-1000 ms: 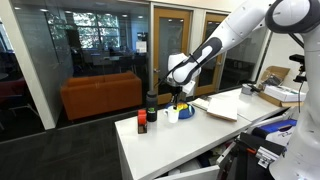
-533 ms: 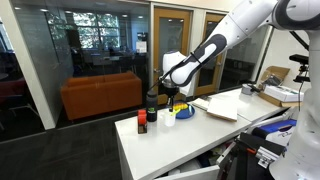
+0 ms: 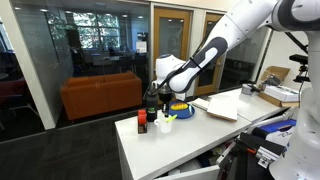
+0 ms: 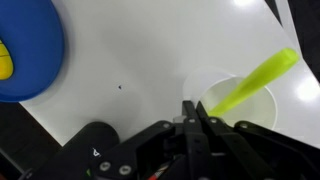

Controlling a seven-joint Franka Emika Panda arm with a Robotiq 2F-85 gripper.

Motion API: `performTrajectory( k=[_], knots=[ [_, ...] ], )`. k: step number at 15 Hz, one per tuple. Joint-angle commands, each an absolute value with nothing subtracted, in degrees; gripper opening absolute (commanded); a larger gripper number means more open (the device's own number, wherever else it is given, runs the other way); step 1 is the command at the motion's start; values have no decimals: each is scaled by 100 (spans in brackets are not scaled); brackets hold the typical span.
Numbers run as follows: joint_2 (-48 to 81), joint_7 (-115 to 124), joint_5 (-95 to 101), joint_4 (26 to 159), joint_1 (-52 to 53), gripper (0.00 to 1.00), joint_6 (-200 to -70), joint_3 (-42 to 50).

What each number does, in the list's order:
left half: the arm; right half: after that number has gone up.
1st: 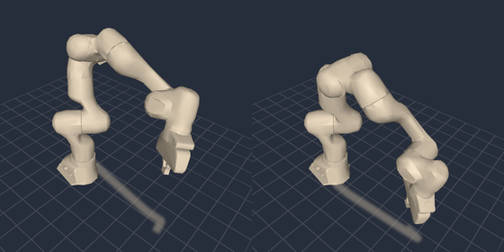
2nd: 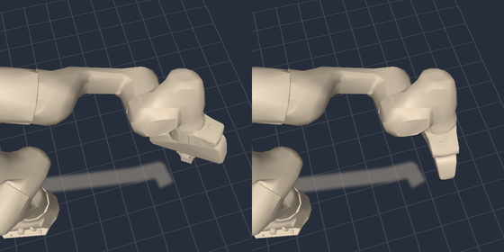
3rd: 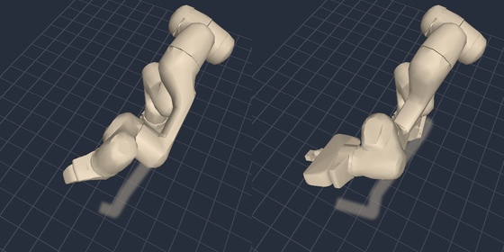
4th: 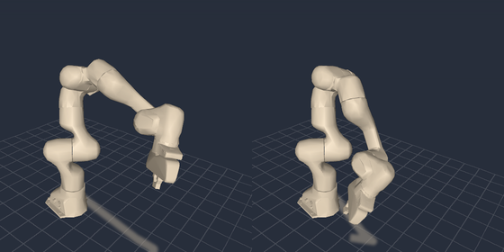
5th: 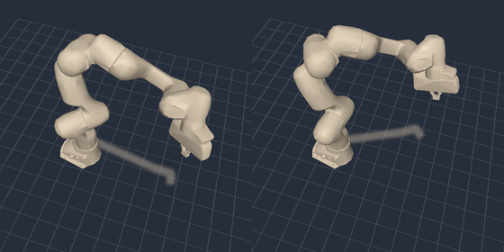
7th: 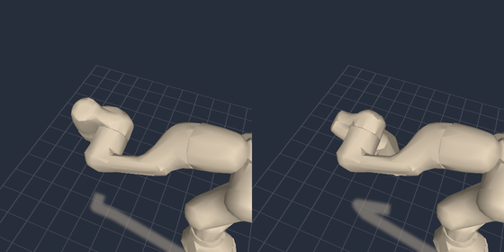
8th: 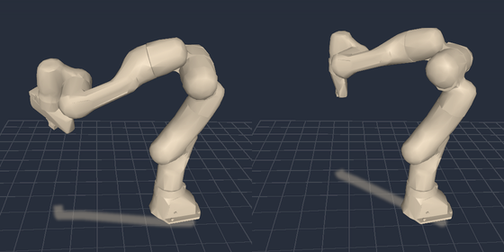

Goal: Move the mug to the left corner of the table

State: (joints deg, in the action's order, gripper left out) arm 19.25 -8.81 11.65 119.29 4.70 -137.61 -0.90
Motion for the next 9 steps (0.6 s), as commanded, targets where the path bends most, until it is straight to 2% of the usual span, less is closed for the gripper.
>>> performTrajectory(
  k=[1, 9],
  knots=[
    [2062, -706, 1430, 11759, 610, 1, -13651, -153],
    [2388, -642, 1459, 11492, 940, 1, -13587, -342]
  ],
)
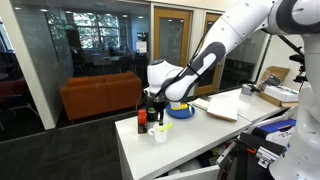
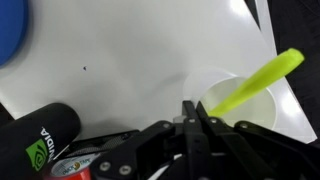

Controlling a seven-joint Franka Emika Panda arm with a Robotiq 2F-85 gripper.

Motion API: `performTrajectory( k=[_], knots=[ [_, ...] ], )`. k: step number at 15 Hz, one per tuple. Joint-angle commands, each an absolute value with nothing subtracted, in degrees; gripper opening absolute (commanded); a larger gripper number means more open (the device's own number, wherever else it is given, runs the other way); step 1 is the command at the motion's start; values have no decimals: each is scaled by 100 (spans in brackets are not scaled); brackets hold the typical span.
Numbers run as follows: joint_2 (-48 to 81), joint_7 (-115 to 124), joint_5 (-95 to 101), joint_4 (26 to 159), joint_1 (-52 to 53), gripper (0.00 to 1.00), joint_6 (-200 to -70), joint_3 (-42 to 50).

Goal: Move the mug to the left corner of the table

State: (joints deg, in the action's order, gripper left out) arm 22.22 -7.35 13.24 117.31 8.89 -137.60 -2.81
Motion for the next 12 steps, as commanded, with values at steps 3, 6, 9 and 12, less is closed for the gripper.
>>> performTrajectory(
  k=[3, 6, 9, 12],
  knots=[
    [2616, -653, 1410, 11263, 1063, 1, -13514, -434],
    [2867, -658, 1375, 11006, 1172, 1, -13444, -518],
    [3106, -646, 1364, 10771, 1265, 1, -13402, -563],
    [3342, -599, 1384, 10536, 1355, 1, -13341, -550]
  ],
)
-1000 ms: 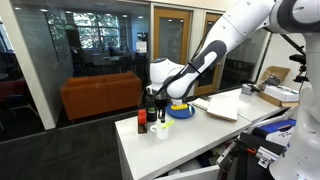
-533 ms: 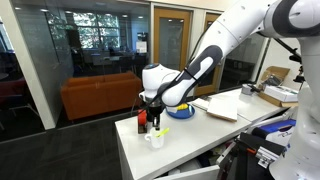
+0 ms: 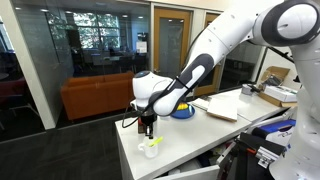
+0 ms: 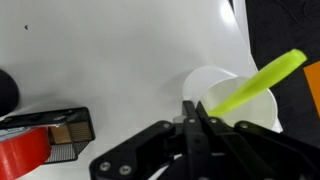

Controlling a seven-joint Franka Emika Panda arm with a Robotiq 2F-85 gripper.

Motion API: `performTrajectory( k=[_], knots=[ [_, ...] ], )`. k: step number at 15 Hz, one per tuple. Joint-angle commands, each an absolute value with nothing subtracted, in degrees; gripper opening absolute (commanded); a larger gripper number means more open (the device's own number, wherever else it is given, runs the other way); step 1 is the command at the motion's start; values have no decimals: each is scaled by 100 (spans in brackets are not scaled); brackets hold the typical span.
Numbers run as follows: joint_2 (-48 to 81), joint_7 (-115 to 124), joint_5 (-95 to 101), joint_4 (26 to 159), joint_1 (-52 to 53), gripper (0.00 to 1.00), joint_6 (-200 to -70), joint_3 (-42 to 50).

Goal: Move the mug to the left corner of the table

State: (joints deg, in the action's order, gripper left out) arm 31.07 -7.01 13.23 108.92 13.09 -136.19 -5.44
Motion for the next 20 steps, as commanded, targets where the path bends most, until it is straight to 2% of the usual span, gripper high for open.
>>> performTrajectory(
  k=[1, 20],
  knots=[
    [3422, -582, 1389, 10451, 1383, 1, -13322, -544],
    [4029, -461, 1348, 9639, 1535, 1, -12890, -514]
  ],
)
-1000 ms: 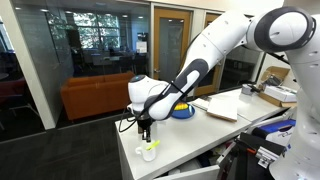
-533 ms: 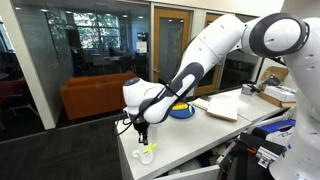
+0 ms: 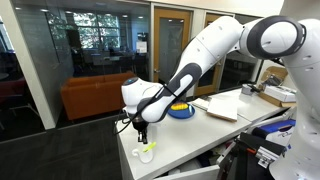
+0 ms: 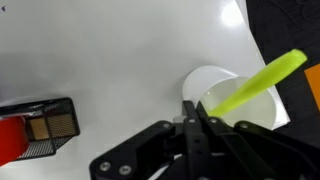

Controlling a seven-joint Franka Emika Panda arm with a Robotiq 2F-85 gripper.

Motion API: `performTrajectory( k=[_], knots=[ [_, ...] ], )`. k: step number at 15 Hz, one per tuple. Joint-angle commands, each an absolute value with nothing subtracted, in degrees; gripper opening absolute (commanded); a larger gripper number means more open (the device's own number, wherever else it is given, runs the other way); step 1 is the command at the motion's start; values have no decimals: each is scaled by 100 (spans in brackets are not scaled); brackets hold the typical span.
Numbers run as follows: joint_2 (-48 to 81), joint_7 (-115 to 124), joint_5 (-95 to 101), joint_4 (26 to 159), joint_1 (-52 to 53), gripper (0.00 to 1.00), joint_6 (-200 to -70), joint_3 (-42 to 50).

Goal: Move the mug to the left corner of the table

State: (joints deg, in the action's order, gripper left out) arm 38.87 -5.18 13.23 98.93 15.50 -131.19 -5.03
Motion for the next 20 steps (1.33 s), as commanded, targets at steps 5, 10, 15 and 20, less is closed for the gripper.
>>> performTrajectory(
  k=[5, 10, 15, 20],
  knots=[
    [4094, -469, 1333, 9580, 1518, 1, -12841, -515],
    [4084, -468, 1324, 9602, 1507, 1, -12851, -517],
    [4068, -439, 1320, 9620, 1502, 1, -12857, -506],
    [4055, -354, 1333, 9633, 1513, 1, -12848, -477]
  ],
)
